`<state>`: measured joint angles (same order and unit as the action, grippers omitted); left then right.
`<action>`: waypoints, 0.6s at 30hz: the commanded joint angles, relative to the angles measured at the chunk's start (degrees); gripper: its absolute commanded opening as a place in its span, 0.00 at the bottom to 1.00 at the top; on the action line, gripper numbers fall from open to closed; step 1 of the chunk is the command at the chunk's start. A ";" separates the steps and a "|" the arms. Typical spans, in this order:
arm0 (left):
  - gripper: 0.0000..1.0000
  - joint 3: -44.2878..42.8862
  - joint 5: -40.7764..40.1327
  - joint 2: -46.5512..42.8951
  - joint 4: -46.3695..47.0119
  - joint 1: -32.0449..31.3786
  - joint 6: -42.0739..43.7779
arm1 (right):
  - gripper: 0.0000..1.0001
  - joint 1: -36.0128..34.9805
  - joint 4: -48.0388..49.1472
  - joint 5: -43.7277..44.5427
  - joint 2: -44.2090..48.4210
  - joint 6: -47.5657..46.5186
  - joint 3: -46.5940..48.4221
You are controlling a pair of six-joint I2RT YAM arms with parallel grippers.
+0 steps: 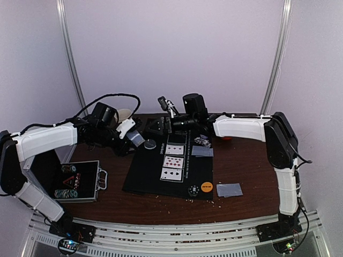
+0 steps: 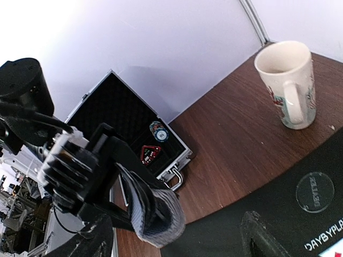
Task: Distribute texas hold em gaming equipment
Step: Pick up the poker card from the face-down deck piles.
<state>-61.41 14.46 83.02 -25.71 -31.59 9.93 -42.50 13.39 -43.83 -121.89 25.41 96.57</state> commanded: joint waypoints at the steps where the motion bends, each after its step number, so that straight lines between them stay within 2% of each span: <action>1: 0.43 -1.26 1.30 -1.64 2.77 -0.19 0.71 | 0.85 -1.83 0.19 -0.06 -3.63 -0.35 5.32; 13: 0.43 -1.35 1.96 -1.49 2.74 -0.22 0.75 | 0.84 -3.55 -2.67 0.62 -9.09 -0.65 12.50; 18: 0.43 -1.26 1.44 -1.63 2.70 -0.16 0.84 | 0.78 -3.72 -5.32 3.40 -10.19 -1.36 14.31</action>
<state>-61.43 15.25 82.59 -25.28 -31.59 9.93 -45.89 9.82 -43.07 -131.44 24.80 108.64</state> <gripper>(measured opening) 0.431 0.807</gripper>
